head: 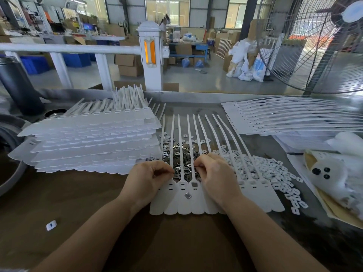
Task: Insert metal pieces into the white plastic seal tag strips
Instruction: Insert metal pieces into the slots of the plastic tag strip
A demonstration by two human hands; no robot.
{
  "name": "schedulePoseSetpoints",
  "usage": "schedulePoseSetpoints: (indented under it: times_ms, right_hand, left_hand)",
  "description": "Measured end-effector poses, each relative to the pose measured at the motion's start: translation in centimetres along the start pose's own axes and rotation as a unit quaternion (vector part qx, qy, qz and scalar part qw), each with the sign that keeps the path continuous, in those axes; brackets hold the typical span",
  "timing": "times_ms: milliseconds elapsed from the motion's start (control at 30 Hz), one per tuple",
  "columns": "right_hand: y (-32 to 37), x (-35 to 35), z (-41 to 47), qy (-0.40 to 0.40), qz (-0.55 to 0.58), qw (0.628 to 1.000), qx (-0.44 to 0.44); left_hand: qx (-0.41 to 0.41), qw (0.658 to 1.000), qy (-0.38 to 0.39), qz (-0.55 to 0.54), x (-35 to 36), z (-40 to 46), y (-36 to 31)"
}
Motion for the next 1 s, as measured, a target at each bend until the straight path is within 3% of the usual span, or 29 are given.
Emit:
schedulePoseSetpoints:
  times_ms: [267, 633, 733, 900, 1000]
  right_hand:
    - [-0.5, 0.2, 0.2, 0.015, 0.034, 0.999, 0.013]
    - [-2.0, -1.2, 0.1, 0.044, 0.232, 0.970, 0.056]
    - [-2.5, -1.5, 0.0, 0.044, 0.207, 0.976, 0.052]
    - [-1.9, -2.1, -0.6, 0.031, 0.055, 0.998, -0.016]
    - [-1.6, -2.0, -0.9, 0.036, 0.036, 0.998, -0.029]
  left_hand:
    - [-0.005, 1.000, -0.011, 0.022, 1.6, 0.9, -0.5]
    - [-0.021, 0.999, -0.029, 0.000, 4.4, 2.3, -1.8]
    - [-0.026, 0.999, -0.011, -0.021, 5.5, 2.2, -1.9]
    - [-0.015, 0.999, 0.023, -0.027, 6.3, 1.9, -2.0]
    - [-0.009, 0.999, 0.031, -0.024, 6.2, 1.8, -2.1]
Point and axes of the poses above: each hand's wrist, its own z-axis towards the middle knuckle, its own x-axis out of the palm, y = z × x, the point moved 9 cm from there along z, towards the middle knuckle, and after that the axes turned 10 degrees about -z, right-handed, at the moved point
